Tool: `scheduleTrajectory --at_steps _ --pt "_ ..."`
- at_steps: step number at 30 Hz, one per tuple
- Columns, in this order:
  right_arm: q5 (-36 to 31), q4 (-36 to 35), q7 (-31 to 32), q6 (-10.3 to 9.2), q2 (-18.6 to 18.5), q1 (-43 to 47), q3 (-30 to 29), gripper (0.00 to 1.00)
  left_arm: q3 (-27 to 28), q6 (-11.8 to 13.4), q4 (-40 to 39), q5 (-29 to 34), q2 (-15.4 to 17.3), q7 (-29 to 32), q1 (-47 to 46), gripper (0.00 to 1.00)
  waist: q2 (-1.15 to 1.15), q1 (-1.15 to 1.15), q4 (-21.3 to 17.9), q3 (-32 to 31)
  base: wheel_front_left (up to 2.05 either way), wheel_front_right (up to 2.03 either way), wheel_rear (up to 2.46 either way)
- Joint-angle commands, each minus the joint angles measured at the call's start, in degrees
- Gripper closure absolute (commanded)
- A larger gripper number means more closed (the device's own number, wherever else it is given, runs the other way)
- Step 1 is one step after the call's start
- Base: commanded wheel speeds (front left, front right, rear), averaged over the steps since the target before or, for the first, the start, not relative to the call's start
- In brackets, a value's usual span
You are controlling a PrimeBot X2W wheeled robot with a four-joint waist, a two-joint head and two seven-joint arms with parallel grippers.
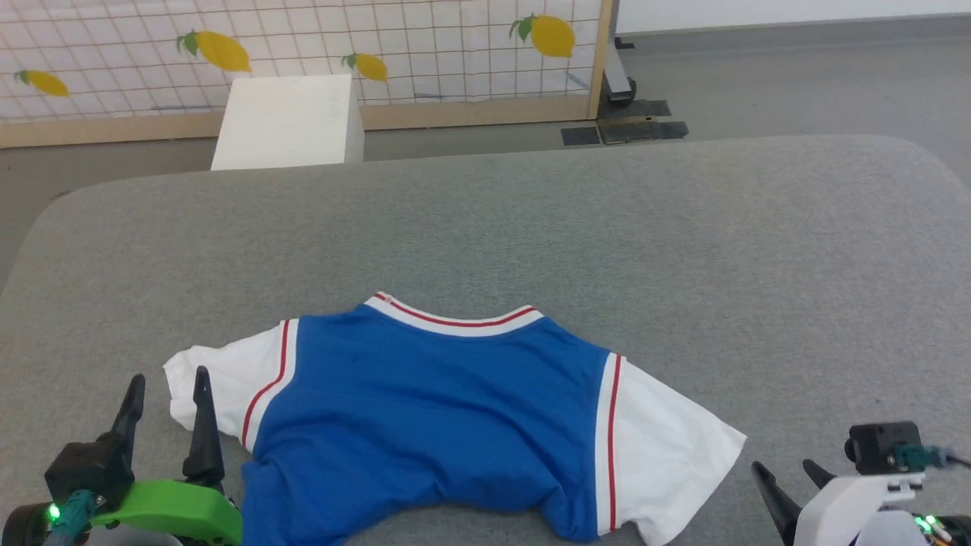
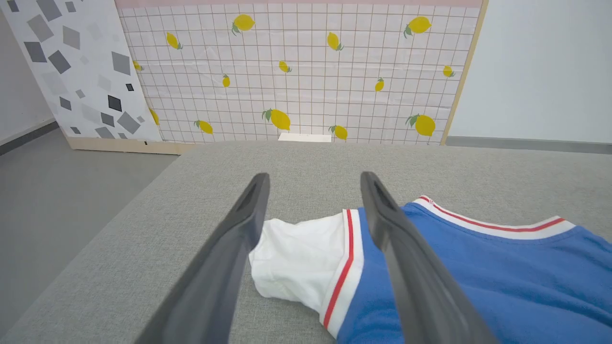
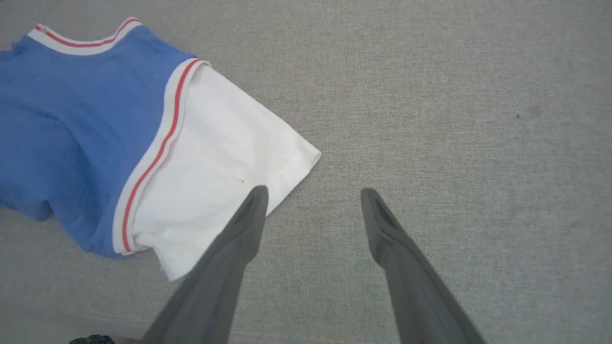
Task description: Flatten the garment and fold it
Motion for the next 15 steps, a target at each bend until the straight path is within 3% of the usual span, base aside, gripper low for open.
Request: scheduleTrajectory --at_steps 1,7,15 --pt "1.5 0.9 2.3 -0.08 -1.1 -2.0 0.3 0.0 0.0 -0.2 -0.5 0.6 -0.4 -0.2 0.7 0.0 0.69 0.0 0.8 0.3 0.0 0.0 0.0" --pt "6.5 7.2 11.6 -0.08 -5.6 -9.4 2.8 0.0 -0.5 -1.1 -0.9 1.6 -2.4 -0.2 -0.2 0.0 0.69 0.0 2.9 2.2 0.0 0.0 0.0" --pt "9.8 17.8 14.6 -0.08 -8.2 -19.9 9.5 0.0 0.0 -2.9 -0.3 2.9 -5.0 -0.2 -2.4 0.0 0.69 0.0 5.4 5.4 0.0 0.0 0.0"
